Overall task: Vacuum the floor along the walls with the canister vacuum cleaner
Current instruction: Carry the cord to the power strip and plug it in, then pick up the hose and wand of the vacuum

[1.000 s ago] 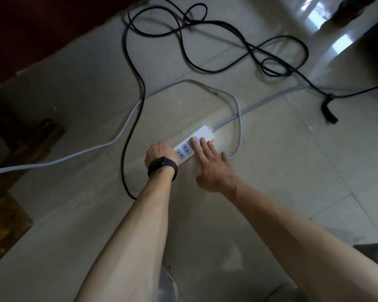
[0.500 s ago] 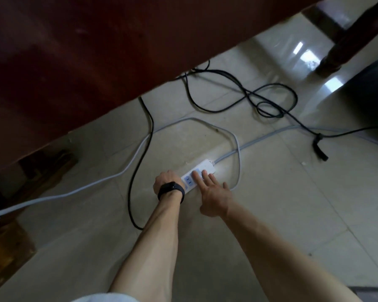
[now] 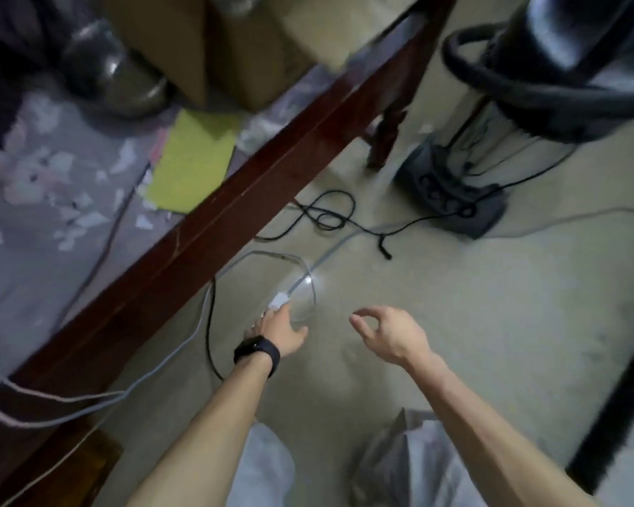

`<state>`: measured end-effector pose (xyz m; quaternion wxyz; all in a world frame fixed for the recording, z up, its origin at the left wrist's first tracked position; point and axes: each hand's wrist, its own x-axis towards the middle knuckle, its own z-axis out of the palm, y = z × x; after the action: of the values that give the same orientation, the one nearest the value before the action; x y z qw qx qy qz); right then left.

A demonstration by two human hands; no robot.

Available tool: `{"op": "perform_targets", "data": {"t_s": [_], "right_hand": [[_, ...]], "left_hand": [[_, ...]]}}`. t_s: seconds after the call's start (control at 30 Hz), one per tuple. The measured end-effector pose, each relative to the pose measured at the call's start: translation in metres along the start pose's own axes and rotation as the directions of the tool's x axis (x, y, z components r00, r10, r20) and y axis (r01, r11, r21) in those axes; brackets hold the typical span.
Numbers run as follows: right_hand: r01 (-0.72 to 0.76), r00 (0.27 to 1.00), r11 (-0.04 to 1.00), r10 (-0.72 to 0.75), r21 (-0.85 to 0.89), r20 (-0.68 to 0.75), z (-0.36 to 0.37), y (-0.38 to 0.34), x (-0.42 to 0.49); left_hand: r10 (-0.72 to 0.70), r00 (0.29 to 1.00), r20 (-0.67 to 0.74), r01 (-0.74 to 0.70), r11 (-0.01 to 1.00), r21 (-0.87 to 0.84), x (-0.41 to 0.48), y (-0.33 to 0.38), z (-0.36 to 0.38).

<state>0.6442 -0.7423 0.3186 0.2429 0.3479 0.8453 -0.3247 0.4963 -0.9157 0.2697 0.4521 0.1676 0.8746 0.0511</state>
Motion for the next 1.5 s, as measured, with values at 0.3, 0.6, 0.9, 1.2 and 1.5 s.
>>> {"op": "perform_targets", "data": {"t_s": [0.3,0.6,0.9,1.2,1.5], "right_hand": [[0.058,0.843,0.979,0.056,0.193,-0.534,-0.281,0.037,-0.273],[0.089,0.679,0.989,0.027,0.119,-0.733,-0.431,0.072,-0.37],[0.054,0.706,0.99,0.056,0.132,-0.706,-0.512,0.107,-0.293],[-0.061,0.78,0.976,0.176,0.207,-0.601,-0.592,0.156,-0.208],[-0.053,0.875,0.981,0.136,0.188,-0.465,-0.66,0.235,-0.104]], "left_hand": [[0.437,0.888,-0.14,-0.359,0.851,0.383,-0.254,0.239,-0.158],[0.689,0.659,-0.303,-0.388,0.656,0.647,-0.368,0.387,-0.256],[0.76,0.559,-0.332,-0.399,0.598,0.695,-0.319,0.502,-0.29],[0.746,0.644,-0.17,-0.505,0.581,0.638,-0.225,0.617,-0.307],[0.639,0.756,-0.143,-0.474,0.685,0.553,-0.147,0.711,-0.298]]}}
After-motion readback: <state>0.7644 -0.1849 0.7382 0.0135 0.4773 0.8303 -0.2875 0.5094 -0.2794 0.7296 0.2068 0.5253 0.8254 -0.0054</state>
